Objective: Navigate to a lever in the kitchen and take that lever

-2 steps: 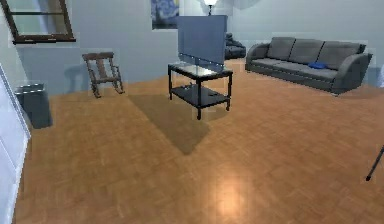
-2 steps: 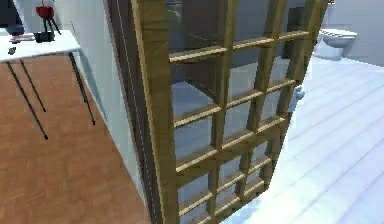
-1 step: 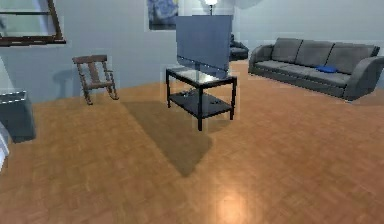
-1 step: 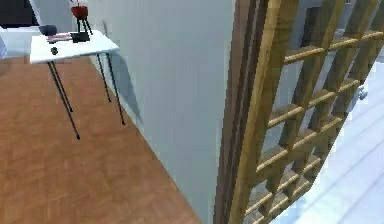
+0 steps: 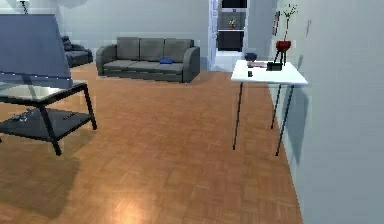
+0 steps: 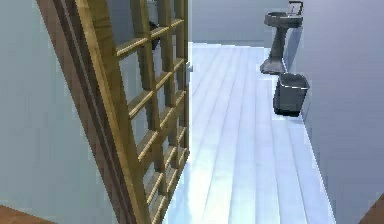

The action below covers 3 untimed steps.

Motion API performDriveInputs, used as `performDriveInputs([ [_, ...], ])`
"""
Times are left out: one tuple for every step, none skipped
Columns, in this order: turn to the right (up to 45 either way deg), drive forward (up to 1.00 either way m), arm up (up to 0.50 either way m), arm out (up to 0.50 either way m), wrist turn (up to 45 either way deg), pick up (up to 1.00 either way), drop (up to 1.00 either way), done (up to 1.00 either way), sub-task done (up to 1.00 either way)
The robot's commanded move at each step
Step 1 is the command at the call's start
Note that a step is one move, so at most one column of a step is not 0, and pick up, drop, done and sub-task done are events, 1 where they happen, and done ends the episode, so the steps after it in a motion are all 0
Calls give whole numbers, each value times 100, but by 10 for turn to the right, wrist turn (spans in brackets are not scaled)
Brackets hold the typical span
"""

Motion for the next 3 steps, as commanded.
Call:
performDriveInputs([
  [0,25,0,0,0,0,0,0,0],
  [0,100,0,0,0,0,0,0,0],
  [-30,0,0,0,0,0,0,0,0],
])
